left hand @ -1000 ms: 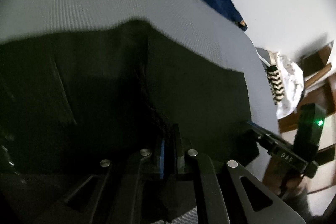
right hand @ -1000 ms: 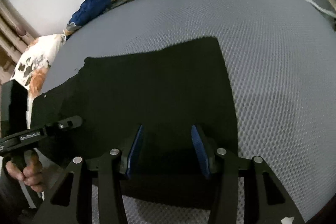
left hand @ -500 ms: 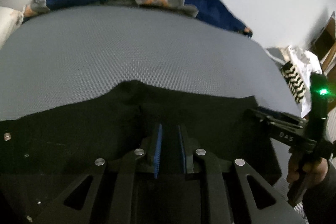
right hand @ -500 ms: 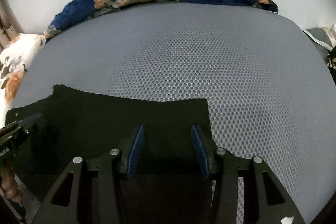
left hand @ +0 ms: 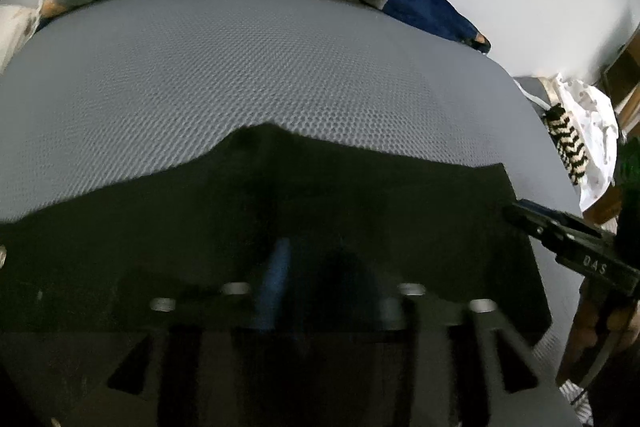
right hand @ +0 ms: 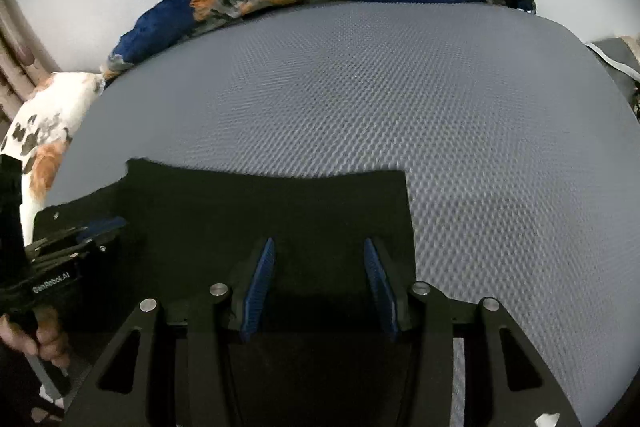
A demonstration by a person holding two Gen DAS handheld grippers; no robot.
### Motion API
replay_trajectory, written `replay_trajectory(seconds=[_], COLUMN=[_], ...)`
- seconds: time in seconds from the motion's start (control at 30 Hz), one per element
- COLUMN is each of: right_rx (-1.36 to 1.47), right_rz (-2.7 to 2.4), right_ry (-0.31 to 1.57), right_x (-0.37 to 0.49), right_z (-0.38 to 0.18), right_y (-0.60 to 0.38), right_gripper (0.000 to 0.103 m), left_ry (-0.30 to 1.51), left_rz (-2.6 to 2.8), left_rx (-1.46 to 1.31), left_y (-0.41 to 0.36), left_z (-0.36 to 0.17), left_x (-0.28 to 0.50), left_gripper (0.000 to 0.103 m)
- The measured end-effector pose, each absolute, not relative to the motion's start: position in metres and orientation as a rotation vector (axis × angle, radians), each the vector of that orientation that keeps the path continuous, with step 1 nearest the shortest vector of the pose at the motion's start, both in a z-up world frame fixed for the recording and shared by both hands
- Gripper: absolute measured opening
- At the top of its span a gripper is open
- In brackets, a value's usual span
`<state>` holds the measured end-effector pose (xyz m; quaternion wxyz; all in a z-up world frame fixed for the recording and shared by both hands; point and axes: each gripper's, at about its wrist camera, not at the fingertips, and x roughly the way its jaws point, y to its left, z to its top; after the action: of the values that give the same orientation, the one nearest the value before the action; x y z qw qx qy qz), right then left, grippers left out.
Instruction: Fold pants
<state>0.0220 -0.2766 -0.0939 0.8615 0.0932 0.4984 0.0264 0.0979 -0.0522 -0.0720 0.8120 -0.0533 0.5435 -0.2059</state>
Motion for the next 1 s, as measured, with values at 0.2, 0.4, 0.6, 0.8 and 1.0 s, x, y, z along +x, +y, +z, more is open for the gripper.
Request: replay_trajectory(seconds=[0.2, 0.4, 0.6, 0.8, 1.0], right_rx=[0.198, 0.202, 0.18, 0.131, 0.083], right_rz=[0.101, 0.139, 0.205, 0.24, 0.27], right_ry=[1.099, 1.129, 1.143, 1.149, 1.169], right_x=[-0.013, -0.032, -0.038, -0.043, -0.04], right_z=[-0.101, -0.11, -0.112, -0.113, -0.112], right_y=[-0.257, -0.223, -0.185, -0.155, -0.128], right_gripper=[0.044, 0.046, 0.046, 0.047, 0.047], left_ry=[1.148, 1.127, 1.097, 1.069, 1.077], left_rz=[-0.407, -0.362, -0.313, -0.252, -0.164], left_rx=[-0.128, -0.144, -0.132, -0.146, -0.176], left_y=[-0.023, 0.012, 0.049, 0.099, 0.157], left_z=[-0.062, -0.043, -0.025, -0.012, -0.018], left_x=[0.073, 0.059, 0.048, 0.039, 0.035], left_gripper=[0.055, 0.056, 0.058, 0.065, 0.065])
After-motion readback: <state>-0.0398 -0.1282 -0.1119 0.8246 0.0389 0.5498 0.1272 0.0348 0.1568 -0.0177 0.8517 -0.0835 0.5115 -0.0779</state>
